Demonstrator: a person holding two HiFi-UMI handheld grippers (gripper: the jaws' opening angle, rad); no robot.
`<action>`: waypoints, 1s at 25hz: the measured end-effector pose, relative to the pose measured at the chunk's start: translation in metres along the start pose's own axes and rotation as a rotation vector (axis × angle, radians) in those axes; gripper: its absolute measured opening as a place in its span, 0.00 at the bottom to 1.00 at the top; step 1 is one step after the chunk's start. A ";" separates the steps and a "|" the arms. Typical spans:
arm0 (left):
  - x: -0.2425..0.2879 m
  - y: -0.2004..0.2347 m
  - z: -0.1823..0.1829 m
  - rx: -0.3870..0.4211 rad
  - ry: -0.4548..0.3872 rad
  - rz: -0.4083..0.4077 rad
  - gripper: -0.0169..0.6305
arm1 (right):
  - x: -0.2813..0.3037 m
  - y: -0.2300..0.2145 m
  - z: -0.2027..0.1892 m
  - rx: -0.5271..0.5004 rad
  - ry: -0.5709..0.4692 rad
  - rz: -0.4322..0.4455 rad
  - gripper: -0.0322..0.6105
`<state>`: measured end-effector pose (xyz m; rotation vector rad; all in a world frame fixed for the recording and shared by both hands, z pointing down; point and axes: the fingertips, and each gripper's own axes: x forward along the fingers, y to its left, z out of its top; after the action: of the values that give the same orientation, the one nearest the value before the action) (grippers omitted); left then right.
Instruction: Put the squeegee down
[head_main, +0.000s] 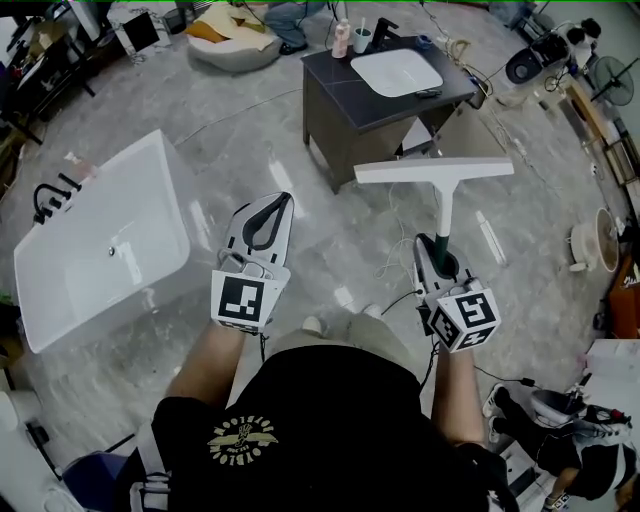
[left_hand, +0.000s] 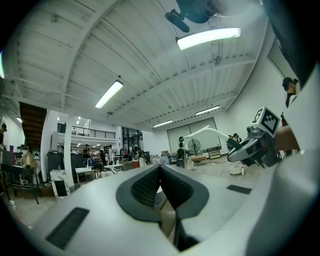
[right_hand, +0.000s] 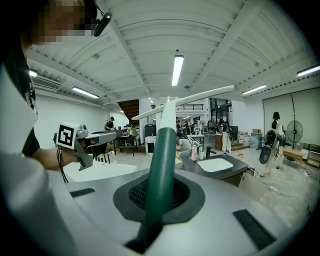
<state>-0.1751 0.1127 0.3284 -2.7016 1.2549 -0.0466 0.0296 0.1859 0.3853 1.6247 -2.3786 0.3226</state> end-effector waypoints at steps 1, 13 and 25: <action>-0.001 0.000 -0.004 -0.002 0.004 -0.003 0.06 | 0.001 0.002 -0.003 -0.004 0.005 -0.003 0.09; 0.003 0.000 -0.021 0.023 0.072 -0.021 0.06 | 0.018 0.000 -0.006 -0.014 -0.002 0.009 0.09; 0.050 0.010 -0.011 0.012 0.078 -0.014 0.06 | 0.055 -0.036 0.009 0.010 -0.030 0.034 0.09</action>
<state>-0.1514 0.0665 0.3359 -2.7233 1.2523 -0.1622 0.0436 0.1221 0.3963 1.6061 -2.4330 0.3190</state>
